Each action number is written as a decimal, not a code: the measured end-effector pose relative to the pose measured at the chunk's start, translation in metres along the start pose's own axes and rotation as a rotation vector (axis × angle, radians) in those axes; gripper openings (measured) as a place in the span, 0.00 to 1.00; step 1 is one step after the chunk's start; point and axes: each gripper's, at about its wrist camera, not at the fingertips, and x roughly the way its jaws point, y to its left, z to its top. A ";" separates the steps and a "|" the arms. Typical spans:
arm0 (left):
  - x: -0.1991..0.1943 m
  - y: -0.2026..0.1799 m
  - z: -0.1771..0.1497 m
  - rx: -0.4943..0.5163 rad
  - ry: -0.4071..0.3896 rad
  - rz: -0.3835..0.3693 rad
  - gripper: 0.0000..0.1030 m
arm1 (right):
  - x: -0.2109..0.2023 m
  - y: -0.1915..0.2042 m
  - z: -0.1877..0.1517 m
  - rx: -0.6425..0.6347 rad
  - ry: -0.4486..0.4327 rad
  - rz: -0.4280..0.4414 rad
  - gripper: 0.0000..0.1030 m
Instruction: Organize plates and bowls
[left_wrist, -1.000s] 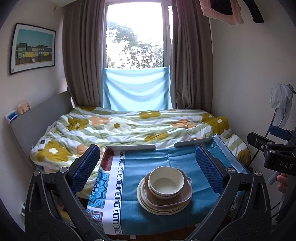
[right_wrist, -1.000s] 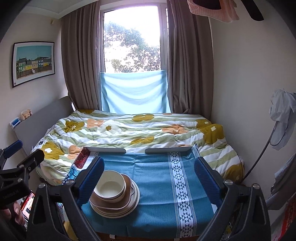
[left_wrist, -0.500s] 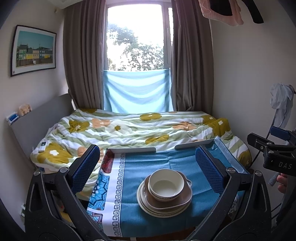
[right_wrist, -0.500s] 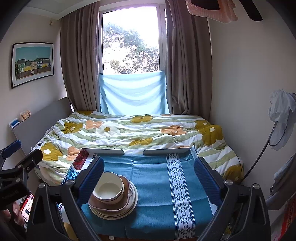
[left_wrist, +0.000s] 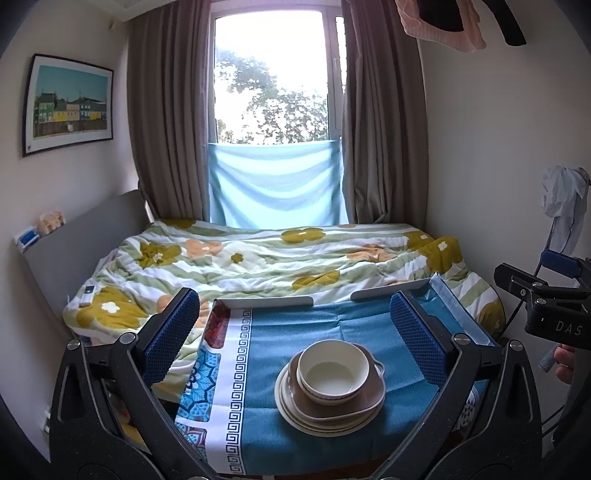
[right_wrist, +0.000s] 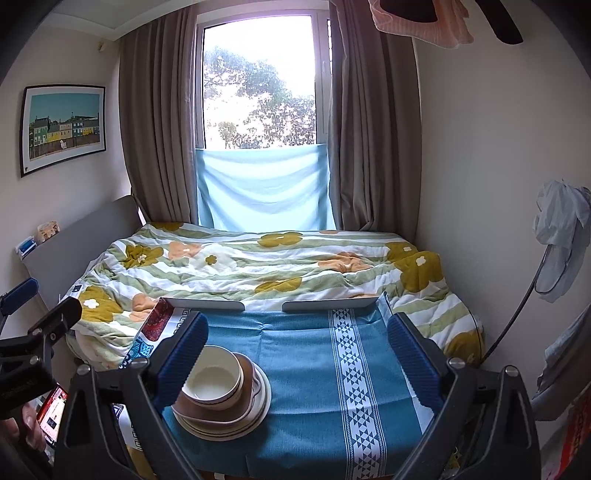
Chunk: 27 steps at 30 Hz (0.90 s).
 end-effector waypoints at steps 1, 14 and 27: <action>0.000 0.000 0.000 0.000 0.000 0.001 1.00 | 0.001 0.000 0.000 0.000 -0.001 0.000 0.94; 0.001 0.002 0.003 0.002 -0.003 0.004 1.00 | 0.001 0.002 0.000 -0.001 -0.009 0.002 0.94; -0.002 0.011 0.005 -0.001 -0.038 0.038 1.00 | 0.004 0.011 0.004 -0.002 -0.017 0.005 0.94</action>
